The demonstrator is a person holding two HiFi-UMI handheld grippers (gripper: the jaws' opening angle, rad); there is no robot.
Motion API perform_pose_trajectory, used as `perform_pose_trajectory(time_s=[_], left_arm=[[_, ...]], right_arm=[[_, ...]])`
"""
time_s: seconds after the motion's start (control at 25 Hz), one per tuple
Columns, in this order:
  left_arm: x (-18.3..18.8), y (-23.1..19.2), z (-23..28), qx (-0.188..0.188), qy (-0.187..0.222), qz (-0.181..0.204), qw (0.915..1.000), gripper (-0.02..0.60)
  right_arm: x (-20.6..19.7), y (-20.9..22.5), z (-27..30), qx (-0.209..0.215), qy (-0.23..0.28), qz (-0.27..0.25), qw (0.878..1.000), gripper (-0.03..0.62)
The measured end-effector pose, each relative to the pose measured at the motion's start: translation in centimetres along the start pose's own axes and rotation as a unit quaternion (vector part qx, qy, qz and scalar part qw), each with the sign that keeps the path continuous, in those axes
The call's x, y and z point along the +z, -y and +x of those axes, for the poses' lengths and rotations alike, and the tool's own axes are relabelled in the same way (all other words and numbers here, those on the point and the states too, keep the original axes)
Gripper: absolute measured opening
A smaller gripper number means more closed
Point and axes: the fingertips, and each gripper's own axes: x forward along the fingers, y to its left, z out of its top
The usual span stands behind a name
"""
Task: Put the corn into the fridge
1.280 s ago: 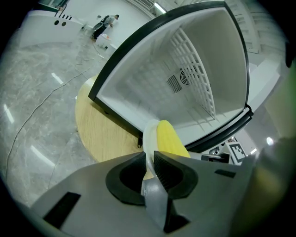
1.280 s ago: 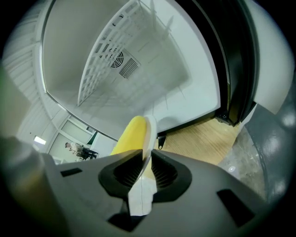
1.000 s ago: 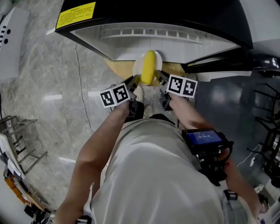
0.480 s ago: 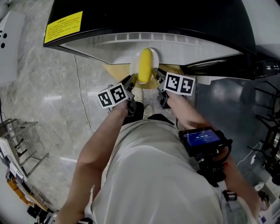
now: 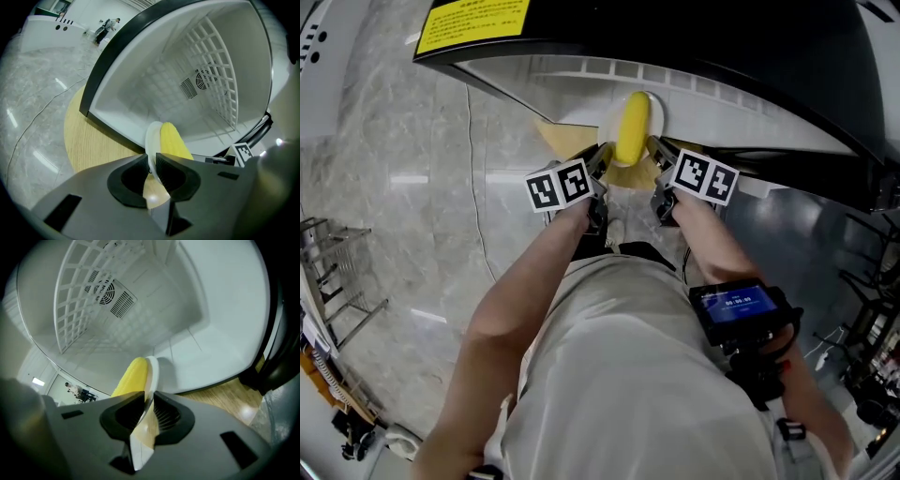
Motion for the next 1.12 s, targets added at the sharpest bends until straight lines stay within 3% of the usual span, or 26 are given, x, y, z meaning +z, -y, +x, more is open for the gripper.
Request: perform_pose_trajectory(time_s=[0.64,1.12], left_arm=[[4.3,-2.8,3.5,0.033,-0.005,0.033,0.9989,0.052],[6.4,-1.8,6.2,0.046,-0.011,0.057,0.9972,0.052]], right_arm=[[2.5,0.6,4.3,-0.001,0.043,0.039,0.998,0.052],[5.3,1.9,5.0,-0.012,0.082,0.062,0.995,0.052]])
